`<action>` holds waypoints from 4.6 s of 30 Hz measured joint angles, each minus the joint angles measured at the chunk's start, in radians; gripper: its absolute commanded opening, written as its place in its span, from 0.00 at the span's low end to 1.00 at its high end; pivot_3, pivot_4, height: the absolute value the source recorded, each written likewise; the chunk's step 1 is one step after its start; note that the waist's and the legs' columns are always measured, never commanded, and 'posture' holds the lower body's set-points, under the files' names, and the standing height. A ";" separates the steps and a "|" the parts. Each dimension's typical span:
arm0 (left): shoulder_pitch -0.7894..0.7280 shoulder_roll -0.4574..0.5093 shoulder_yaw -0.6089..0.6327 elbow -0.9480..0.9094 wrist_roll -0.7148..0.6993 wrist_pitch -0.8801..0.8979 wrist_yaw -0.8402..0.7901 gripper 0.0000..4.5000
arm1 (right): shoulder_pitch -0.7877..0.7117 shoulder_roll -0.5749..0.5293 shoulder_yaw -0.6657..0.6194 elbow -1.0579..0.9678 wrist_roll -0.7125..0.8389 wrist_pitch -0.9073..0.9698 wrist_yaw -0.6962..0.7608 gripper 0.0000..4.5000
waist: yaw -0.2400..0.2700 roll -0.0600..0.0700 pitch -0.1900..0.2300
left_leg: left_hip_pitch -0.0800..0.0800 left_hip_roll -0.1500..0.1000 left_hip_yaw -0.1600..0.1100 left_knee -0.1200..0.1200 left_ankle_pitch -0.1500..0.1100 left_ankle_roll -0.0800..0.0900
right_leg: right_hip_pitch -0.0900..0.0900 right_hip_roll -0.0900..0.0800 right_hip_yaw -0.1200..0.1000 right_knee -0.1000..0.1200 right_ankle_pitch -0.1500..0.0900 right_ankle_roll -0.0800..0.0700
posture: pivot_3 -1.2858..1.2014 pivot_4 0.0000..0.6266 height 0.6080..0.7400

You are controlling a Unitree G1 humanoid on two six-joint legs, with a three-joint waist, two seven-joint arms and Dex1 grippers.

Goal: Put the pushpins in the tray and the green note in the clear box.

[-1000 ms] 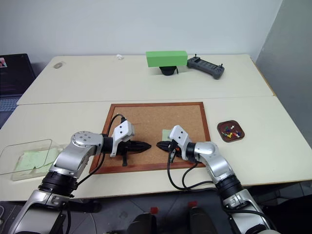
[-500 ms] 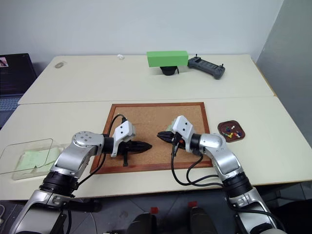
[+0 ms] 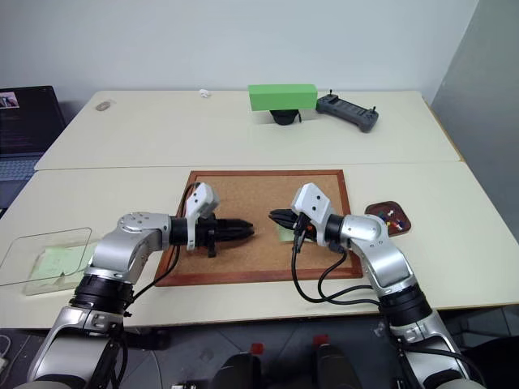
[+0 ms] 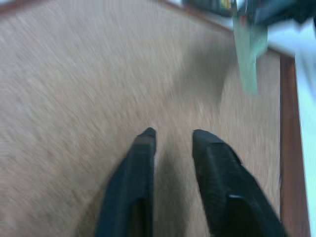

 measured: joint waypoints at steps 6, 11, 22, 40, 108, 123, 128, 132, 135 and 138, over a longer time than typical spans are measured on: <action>-0.016 -0.030 0.098 -0.119 -0.163 0.174 0.045 0.71 | -0.065 -0.001 -0.080 0.000 0.026 0.043 -0.053 0.00 | -0.003 0.000 0.000 | 0.000 0.001 0.000 0.000 0.000 0.000 | 0.000 0.000 0.000 0.000 0.000 0.000 | 0.52 0.24 1.00; 0.003 -0.050 0.105 -0.202 -0.218 0.232 0.081 0.89 | -0.083 0.003 -0.102 -0.002 0.050 0.070 -0.073 0.00 | -0.003 0.000 0.000 | 0.000 0.001 0.000 0.000 0.000 0.000 | 0.000 -0.001 0.001 0.000 0.000 0.000 | 0.52 0.24 1.00; 0.008 -0.123 0.069 -0.198 -0.215 0.211 0.130 0.89 | -0.087 0.028 -0.096 -0.098 0.087 0.137 -0.092 0.00 | 0.000 0.000 0.000 | 0.000 0.001 0.000 0.000 0.000 0.000 | 0.000 -0.002 0.001 0.000 0.000 0.000 | 0.52 0.24 1.00; -0.054 -0.183 0.041 -0.118 -0.212 0.165 0.130 0.45 | -0.085 0.056 -0.062 -0.152 0.096 0.192 -0.125 0.00 | 0.000 0.000 0.000 | 0.000 0.000 0.000 0.000 0.000 0.000 | 0.000 -0.002 0.001 -0.001 0.000 0.000 | 0.52 0.24 1.00; -0.073 -0.196 -0.242 -0.118 0.123 -0.366 0.070 0.00 | 0.163 -0.089 -0.540 0.005 0.156 0.435 -0.489 0.00 | 0.009 0.001 0.001 | -0.001 -0.001 0.005 -0.002 0.000 0.000 | 0.001 0.000 0.005 -0.006 0.000 0.000 | 0.52 0.24 1.00; -0.064 -0.181 -0.213 -0.137 0.120 -0.327 0.096 0.00 | 0.154 -0.096 -0.536 0.046 0.158 0.409 -0.493 0.28 | 0.010 0.001 0.001 | -0.001 -0.001 0.005 -0.002 0.000 0.000 | 0.001 0.000 0.004 -0.006 0.000 0.000 | 0.52 0.24 1.00; -0.061 -0.178 -0.213 -0.147 0.119 -0.326 0.097 0.00 | 0.154 -0.105 -0.536 0.046 0.157 0.401 -0.492 0.28 | 0.010 0.001 0.001 | -0.001 -0.001 0.005 -0.002 0.000 0.000 | 0.001 0.000 0.004 -0.006 0.000 0.000 | 0.52 0.24 1.00; -0.061 -0.178 -0.211 -0.147 0.117 -0.323 0.104 0.00 | 0.168 -0.129 -0.529 0.032 0.166 0.395 -0.456 0.28 | 0.010 0.001 0.001 | -0.001 -0.001 0.005 -0.002 0.000 0.000 | 0.001 0.000 0.004 -0.006 0.000 0.000 | 0.52 0.24 1.00; -0.061 -0.175 -0.200 -0.147 0.116 -0.321 0.111 0.00 | 0.234 -0.169 -0.505 -0.059 0.183 0.377 -0.376 0.28 | 0.013 0.001 0.001 | -0.001 -0.001 0.005 -0.002 -0.001 0.001 | 0.001 0.000 0.004 -0.006 0.000 0.001 | 0.52 0.24 1.00; -0.061 -0.173 -0.189 -0.147 0.114 -0.313 0.124 0.00 | 0.268 -0.196 -0.493 -0.168 0.234 0.380 -0.307 0.32 | 0.012 0.001 0.001 | -0.001 -0.001 0.004 -0.001 -0.001 0.001 | 0.001 0.000 0.004 -0.006 0.000 0.001 | 0.52 0.24 1.00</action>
